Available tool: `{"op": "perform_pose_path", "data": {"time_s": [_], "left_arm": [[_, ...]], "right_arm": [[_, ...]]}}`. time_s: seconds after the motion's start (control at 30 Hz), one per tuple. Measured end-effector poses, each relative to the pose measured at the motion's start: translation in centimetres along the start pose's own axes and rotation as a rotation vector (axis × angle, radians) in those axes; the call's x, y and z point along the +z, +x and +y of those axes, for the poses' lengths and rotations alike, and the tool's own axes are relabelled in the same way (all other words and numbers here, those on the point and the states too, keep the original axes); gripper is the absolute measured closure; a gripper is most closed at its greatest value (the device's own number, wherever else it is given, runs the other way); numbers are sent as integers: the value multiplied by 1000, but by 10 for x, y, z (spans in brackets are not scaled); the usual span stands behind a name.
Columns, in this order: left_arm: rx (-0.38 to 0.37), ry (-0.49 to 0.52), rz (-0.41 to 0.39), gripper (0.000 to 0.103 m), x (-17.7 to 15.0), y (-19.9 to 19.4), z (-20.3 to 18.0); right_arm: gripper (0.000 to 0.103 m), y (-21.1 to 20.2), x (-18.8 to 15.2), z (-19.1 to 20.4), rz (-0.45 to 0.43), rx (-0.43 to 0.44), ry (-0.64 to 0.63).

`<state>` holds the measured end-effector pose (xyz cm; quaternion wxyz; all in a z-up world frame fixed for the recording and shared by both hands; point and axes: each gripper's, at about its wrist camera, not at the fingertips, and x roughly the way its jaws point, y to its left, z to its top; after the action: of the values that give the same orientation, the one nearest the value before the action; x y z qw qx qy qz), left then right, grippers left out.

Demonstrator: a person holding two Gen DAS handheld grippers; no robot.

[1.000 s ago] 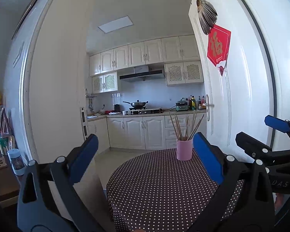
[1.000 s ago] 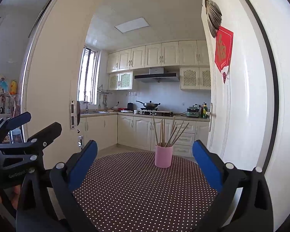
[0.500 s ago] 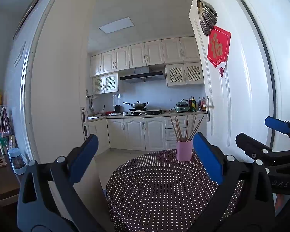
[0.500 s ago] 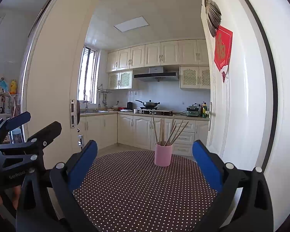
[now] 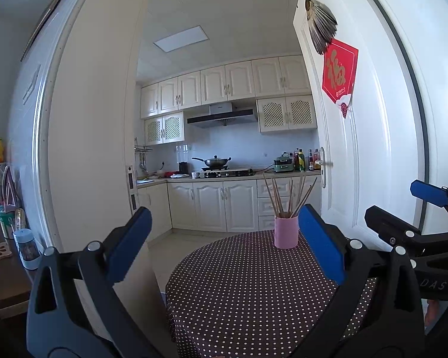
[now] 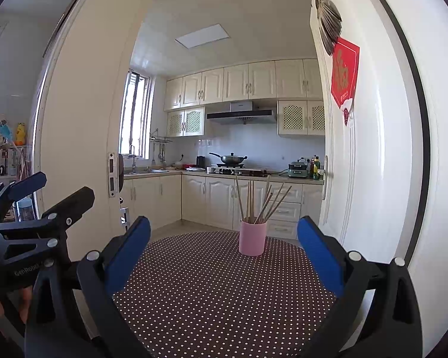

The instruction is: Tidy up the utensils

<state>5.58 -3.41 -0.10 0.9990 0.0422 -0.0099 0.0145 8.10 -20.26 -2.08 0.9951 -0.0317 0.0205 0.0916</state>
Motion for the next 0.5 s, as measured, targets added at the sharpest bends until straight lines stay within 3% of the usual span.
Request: {"op": "perform_pose_path", "data": {"time_s": [0.5], "left_arm": [[14, 6, 1, 7, -2, 2, -6]], "right_arm": [[8, 2, -1, 0, 10, 0, 4]]}}
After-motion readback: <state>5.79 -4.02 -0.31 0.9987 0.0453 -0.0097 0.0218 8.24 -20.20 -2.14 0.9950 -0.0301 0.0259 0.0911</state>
